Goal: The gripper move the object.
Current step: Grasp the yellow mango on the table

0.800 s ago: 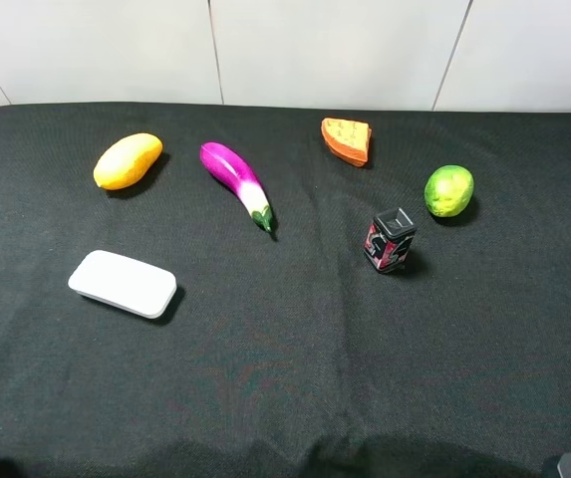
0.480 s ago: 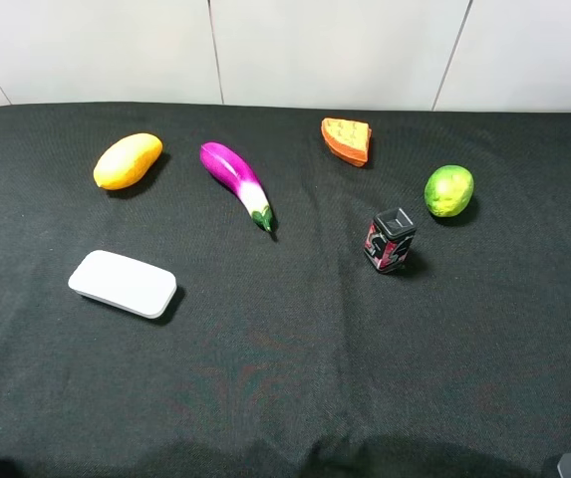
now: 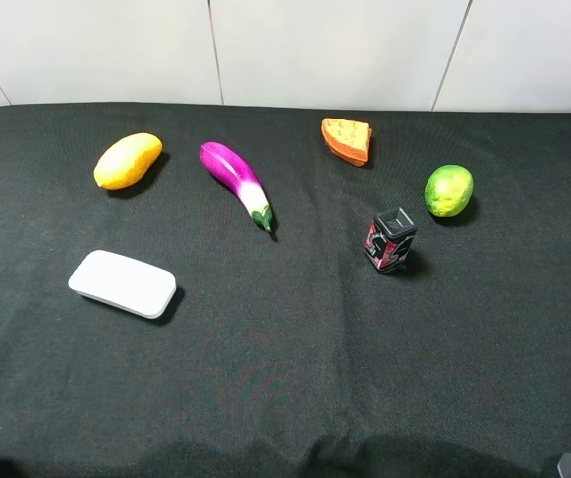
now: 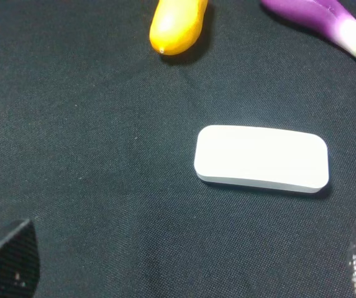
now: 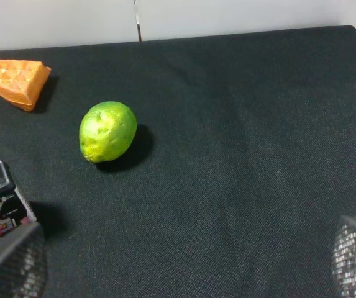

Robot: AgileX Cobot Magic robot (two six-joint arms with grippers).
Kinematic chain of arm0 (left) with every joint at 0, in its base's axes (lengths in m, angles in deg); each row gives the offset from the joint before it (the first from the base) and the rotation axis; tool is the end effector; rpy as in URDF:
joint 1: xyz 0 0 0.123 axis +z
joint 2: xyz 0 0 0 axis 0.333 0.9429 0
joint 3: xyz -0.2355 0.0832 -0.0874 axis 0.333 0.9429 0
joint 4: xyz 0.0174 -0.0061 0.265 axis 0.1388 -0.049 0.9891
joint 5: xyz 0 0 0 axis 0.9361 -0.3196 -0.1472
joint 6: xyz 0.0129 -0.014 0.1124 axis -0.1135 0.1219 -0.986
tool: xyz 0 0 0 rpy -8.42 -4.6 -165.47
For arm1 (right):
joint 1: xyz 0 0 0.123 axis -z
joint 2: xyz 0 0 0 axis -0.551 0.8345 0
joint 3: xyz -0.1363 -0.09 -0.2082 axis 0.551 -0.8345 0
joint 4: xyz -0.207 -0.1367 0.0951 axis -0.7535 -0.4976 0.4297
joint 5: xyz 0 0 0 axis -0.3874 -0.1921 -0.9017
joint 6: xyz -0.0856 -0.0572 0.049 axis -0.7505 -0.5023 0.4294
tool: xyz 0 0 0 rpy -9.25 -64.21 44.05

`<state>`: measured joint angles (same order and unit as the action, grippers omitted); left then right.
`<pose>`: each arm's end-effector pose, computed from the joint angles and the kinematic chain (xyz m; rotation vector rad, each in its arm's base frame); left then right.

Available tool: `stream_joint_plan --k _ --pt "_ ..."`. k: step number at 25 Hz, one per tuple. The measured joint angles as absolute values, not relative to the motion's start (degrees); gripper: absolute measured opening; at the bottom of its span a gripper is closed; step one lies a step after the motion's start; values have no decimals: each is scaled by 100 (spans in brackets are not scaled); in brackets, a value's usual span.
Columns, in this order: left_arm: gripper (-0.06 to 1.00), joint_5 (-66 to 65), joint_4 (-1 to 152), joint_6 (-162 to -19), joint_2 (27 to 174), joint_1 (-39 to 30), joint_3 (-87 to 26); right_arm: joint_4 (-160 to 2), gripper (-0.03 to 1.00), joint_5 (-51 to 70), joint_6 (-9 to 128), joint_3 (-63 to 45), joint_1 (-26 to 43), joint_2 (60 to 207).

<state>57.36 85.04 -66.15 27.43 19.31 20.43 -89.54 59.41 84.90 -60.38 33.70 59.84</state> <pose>0.0472 -0.0077 0.2710 0.1778 2.0513 0.0099 0.0484 -0.0047 0.2784 0.0508 2.0016 -0.0282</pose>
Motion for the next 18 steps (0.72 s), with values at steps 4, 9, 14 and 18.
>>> stream_joint_plan --k 4,9,14,18 --pt "98 5736 8485 -6590 2743 1931 1839 -8954 69 5941 8490 -6038 3370 5984" --pt "98 5805 8490 -6561 2934 1931 1498 -8954 69 5941 8490 -6038 3370 5984" --pt "98 5811 8495 -6546 3870 1931 1129 -8954 69 5941 8490 -6038 3370 5984" --pt "98 5811 8495 -6546 4731 1931 825 -8954 69 5941 8490 -6038 3370 5984"
